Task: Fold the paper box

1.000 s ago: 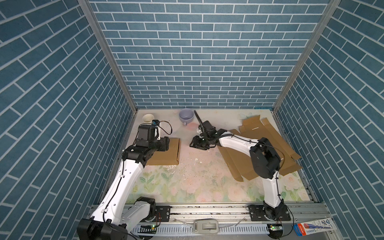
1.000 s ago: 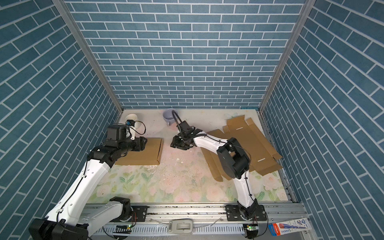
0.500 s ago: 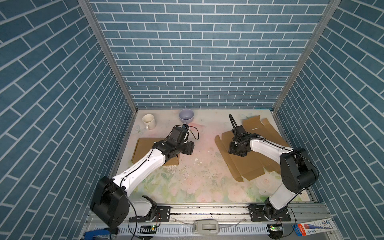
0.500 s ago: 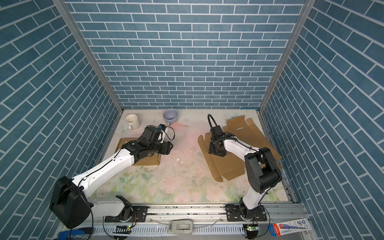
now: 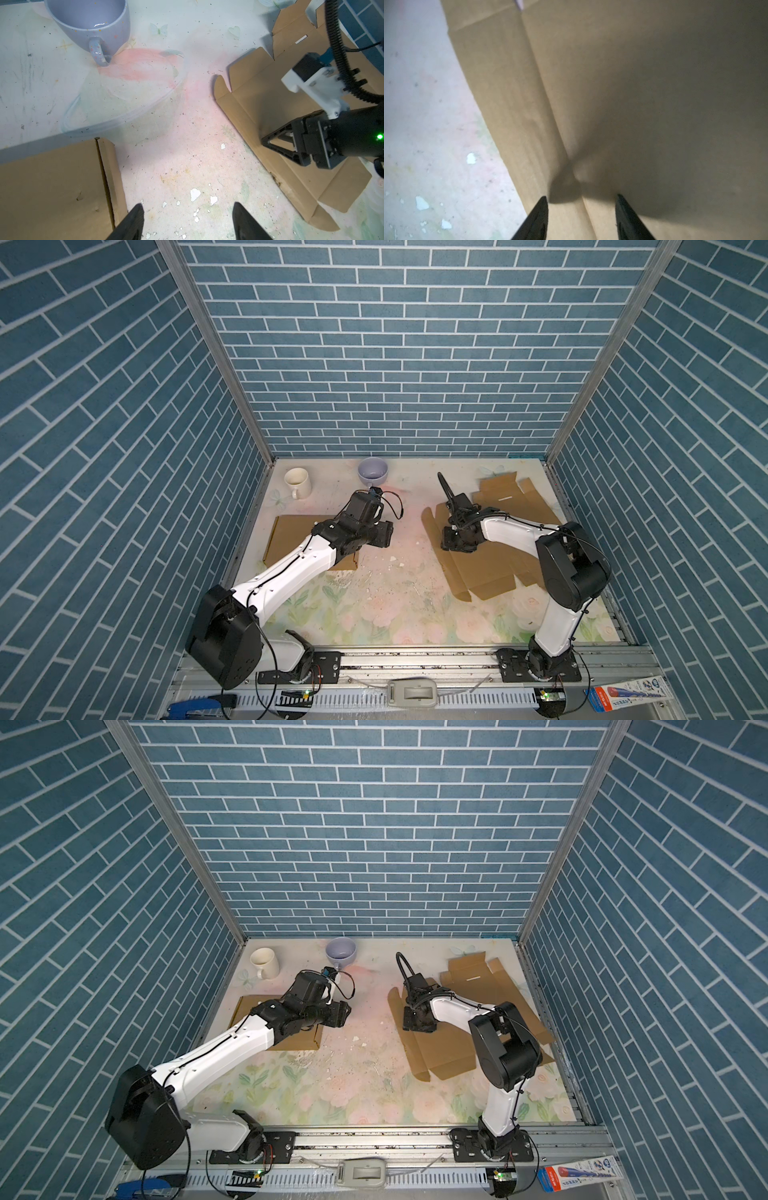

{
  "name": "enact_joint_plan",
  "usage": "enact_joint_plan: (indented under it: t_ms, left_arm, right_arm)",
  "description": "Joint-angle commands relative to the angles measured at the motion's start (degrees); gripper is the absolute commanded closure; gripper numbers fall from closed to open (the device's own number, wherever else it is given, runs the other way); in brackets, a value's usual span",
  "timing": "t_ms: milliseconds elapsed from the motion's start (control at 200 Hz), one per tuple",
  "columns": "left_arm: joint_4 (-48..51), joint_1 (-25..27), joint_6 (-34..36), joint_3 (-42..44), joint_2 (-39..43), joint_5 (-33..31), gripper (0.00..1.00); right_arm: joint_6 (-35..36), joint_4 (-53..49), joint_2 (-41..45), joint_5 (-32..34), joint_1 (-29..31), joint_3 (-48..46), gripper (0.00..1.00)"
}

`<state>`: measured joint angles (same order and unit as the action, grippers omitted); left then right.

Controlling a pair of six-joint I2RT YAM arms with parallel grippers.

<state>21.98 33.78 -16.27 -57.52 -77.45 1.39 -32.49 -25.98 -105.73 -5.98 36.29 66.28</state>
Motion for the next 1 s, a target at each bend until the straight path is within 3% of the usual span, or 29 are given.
enact_joint_plan:
  t_ms: [0, 150, 290, 435, 685, 995]
  left_arm:
    - [0.3, 0.2, 0.5, -1.4, 0.3, -0.9, 0.31]
    - [0.2, 0.3, 0.6, -1.5, -0.3, -0.9, 0.31]
    - [0.0, 0.2, 0.5, -1.9, -1.2, -0.6, 0.31]
    - [-1.7, 1.4, 0.7, -2.2, -3.8, 1.0, 0.32]
    - [-4.1, 6.5, 3.4, -7.2, -14.6, 2.9, 0.31]
    - [-7.7, 10.5, 4.9, -16.6, -29.1, 7.1, 0.31]
  right_arm:
    - [5.8, -5.1, -5.3, -6.4, 5.8, 0.1, 0.48]
    - [12.8, -10.0, -3.2, -5.0, 8.1, 1.9, 0.48]
    - [15.7, -11.7, 3.9, -5.2, 5.8, 3.2, 0.44]
    - [10.3, -11.0, 11.6, -7.5, -2.8, 1.0, 0.42]
    - [2.6, -13.7, 24.4, -1.1, -14.8, -10.8, 0.34]
    - [0.2, -8.2, 28.5, -3.2, -30.3, -22.2, 0.30]
